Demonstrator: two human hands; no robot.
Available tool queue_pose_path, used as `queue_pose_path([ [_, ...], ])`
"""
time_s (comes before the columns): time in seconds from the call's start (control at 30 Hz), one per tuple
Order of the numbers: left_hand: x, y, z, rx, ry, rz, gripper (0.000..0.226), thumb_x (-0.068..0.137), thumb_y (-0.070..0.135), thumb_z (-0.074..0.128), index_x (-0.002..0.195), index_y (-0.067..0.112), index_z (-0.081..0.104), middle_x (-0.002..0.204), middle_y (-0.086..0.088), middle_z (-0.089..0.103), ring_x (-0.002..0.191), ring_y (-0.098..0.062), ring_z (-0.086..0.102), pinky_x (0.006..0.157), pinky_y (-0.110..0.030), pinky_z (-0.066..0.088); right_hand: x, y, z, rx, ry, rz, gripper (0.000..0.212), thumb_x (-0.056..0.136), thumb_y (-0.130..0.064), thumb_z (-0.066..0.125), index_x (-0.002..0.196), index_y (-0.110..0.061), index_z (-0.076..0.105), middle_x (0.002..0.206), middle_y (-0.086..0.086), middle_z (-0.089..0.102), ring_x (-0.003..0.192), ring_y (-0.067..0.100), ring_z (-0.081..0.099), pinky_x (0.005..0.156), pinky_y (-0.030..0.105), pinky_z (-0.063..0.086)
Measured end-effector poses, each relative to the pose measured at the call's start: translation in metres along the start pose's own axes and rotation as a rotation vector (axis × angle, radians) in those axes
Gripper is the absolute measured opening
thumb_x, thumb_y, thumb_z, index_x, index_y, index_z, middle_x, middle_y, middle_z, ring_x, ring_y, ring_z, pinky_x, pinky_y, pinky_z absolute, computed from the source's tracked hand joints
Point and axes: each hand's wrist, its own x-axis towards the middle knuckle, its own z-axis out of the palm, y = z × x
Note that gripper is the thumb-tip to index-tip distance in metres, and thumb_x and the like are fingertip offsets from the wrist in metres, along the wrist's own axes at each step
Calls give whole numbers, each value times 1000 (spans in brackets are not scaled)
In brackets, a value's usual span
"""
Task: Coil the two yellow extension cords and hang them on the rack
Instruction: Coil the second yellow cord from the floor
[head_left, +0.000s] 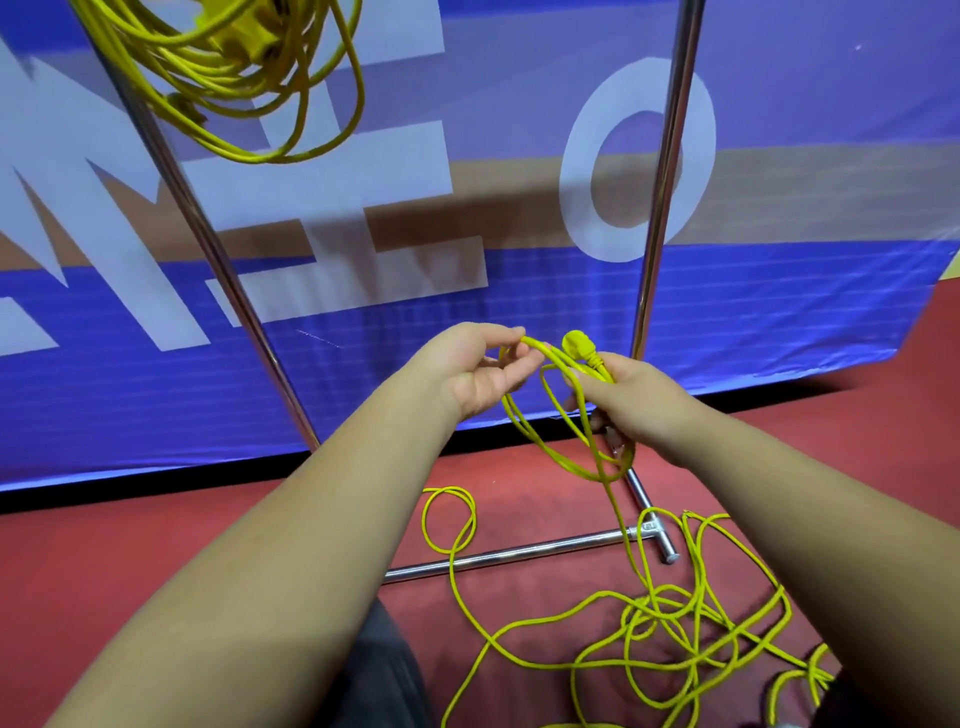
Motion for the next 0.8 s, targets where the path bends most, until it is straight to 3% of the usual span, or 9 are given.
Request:
queue_pose_path([
  [0.07, -3, 7, -2, -148, 15, -7, 30, 96, -9, 61, 126, -13, 55, 112, -23, 52, 88, -25, 57, 55, -40, 63, -4, 0, 8, 30, -102, 31, 27, 107, -45, 58, 121, -23, 66, 96, 8, 82, 68, 18, 65, 64, 37, 52],
  [0.17, -1, 12, -8, -238, 70, 28, 35, 95, -10, 64, 129, -12, 56, 118, -24, 53, 89, -27, 61, 52, -41, 63, -8, -2, 20, 98, -142, 65, 25, 111, -41, 52, 118, -20, 63, 90, 16, 80, 74, 25, 75, 78, 44, 59],
  [0.27, 3, 10, -13, -265, 132, 64, 30, 96, -9, 64, 126, -11, 60, 110, -25, 54, 89, -29, 64, 57, -42, 65, -11, -9, 26, 152, -62, 78, 27, 109, -45, 55, 106, -19, 62, 76, 16, 73, 59, 28, 67, 58, 37, 58],
  [0.4, 8, -3, -11, -76, 138, 66, 12, 102, 3, 61, 111, -5, 60, 104, -28, 57, 98, -34, 69, 87, -44, 62, -12, -16, 30, 200, 143, 65, 34, 107, -47, 58, 89, -18, 56, 63, 7, 56, 41, 19, 41, 43, 25, 38],
  [0.47, 7, -10, -8, 31, 105, 37, 19, 103, 15, 65, 115, 2, 59, 107, -25, 63, 107, -34, 70, 85, -46, 60, -12, -18, 29, 257, 195, 85, 34, 106, -48, 59, 88, -19, 55, 60, 3, 51, 40, 17, 36, 43, 24, 34],
  [0.6, -3, -16, -2, 331, -35, 17, 39, 95, 40, 74, 115, 8, 65, 99, -6, 74, 98, -25, 71, 81, -40, 62, -12, -24, 25, 322, 231, 123, 35, 106, -49, 58, 93, -17, 57, 61, 1, 50, 40, 15, 35, 44, 23, 31],
  [0.7, -7, -21, 0, 408, -101, 41, 10, 97, 21, 73, 101, 11, 74, 95, -4, 75, 88, -17, 72, 79, -31, 63, -16, -29, 26, 353, 172, 151, 37, 106, -52, 58, 93, -17, 56, 60, 0, 50, 41, 15, 34, 45, 23, 30],
  [0.8, -8, -21, 1, 321, -92, 80, 8, 99, 6, 65, 95, 4, 71, 85, -7, 73, 81, -17, 74, 75, -29, 64, -21, -32, 31, 365, 114, 153, 40, 106, -54, 57, 89, -17, 55, 62, 3, 52, 42, 16, 36, 45, 25, 32],
])
